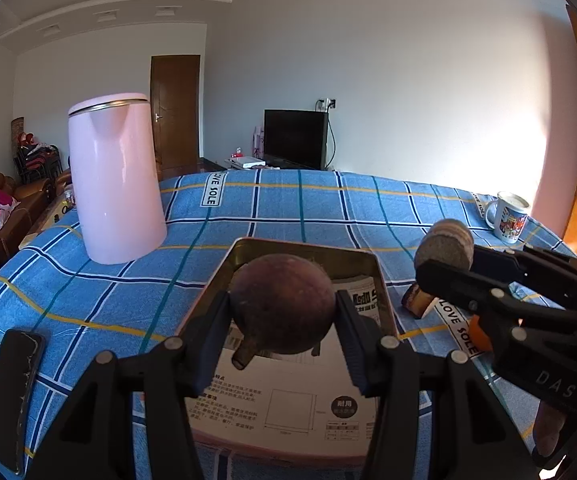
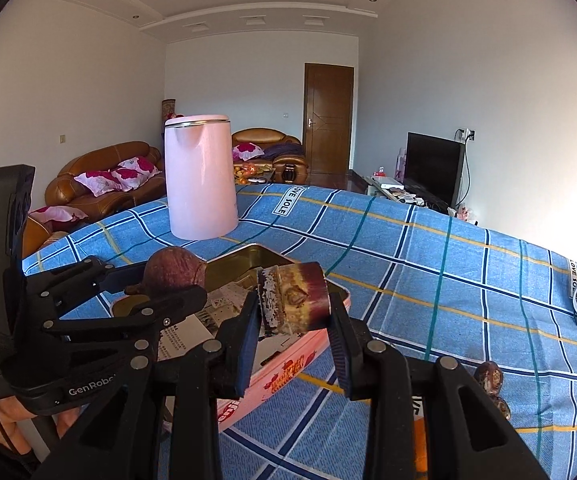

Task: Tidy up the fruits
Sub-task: 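Carry both items over the tin box and open both grippers to drop them in, then grasp an orange with the right gripper, then grasp a brown kiwi with the left gripper while the right holds the orange, then carry the kiwi and orange over the tin box and release both inside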

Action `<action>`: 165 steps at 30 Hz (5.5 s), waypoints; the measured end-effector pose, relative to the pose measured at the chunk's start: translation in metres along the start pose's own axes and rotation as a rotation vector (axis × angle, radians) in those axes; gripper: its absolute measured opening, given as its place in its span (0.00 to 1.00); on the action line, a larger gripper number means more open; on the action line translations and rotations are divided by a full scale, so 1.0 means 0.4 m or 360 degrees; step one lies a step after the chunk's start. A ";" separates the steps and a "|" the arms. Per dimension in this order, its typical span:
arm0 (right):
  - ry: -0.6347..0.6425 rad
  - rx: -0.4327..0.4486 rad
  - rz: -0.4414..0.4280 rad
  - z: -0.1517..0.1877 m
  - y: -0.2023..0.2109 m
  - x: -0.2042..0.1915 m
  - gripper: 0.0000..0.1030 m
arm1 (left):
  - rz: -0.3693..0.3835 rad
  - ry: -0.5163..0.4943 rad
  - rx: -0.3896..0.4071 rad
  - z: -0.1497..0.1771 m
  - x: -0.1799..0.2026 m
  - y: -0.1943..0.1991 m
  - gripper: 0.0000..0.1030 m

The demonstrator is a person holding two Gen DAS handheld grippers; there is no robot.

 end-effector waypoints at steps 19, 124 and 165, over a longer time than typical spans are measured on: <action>0.0068 -0.0220 -0.0047 0.048 -0.120 -0.049 0.34 | -0.0077 0.0011 -0.0115 0.007 -0.039 -0.036 0.52; -0.0409 0.0073 0.0503 0.305 0.250 0.387 0.40 | 0.0466 -0.0463 -0.0149 0.115 0.548 -0.051 0.28; -0.0324 0.0266 0.0517 0.301 0.290 0.358 0.40 | 0.0490 -0.0475 0.0080 0.105 0.533 0.014 0.28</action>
Point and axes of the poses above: each gripper's, at about its wrist camera, not at the fingertips, and y roughly against the way its jaws point, x to its right, z to its underside, the point moved 4 cm from there along -y, roughly the way its jaws point, and after that the axes turned 5 degrees about z, right-handed, at the moved point
